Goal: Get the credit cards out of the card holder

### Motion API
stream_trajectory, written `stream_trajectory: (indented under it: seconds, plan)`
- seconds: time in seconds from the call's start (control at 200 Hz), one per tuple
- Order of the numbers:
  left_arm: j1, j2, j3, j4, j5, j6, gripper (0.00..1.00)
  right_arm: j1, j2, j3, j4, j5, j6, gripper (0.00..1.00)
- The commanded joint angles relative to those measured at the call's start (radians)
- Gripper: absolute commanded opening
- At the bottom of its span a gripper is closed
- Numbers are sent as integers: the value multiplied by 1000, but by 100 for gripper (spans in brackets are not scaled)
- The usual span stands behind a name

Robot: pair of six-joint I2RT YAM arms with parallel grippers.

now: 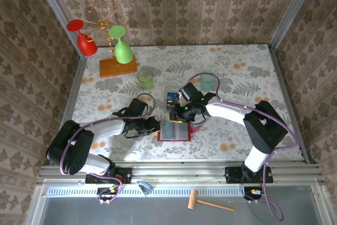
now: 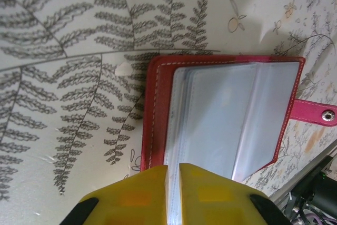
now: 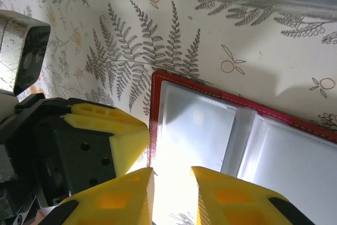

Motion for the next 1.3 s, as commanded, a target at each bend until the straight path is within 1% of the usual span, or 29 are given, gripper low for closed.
stream_trajectory:
  seconds: [0.0, 0.48, 0.805, 1.15, 1.295]
  plan:
    - [-8, -13, -18, 7, -6, -15, 10, 12, 30, -15, 17, -22, 28, 24]
    - [-9, -2, -33, 6, -9, -13, 3, 42, 79, -17, 17, -34, 37, 25]
    - [-11, -9, -51, 7, -13, -19, 3, 64, 96, -28, 28, -37, 50, 25]
    - [-11, -9, -62, 9, -12, -20, 3, 77, 108, -42, 44, -29, 68, 28]
    - [-11, -2, -60, 13, -11, -19, 3, 79, 113, -47, 65, -48, 73, 28]
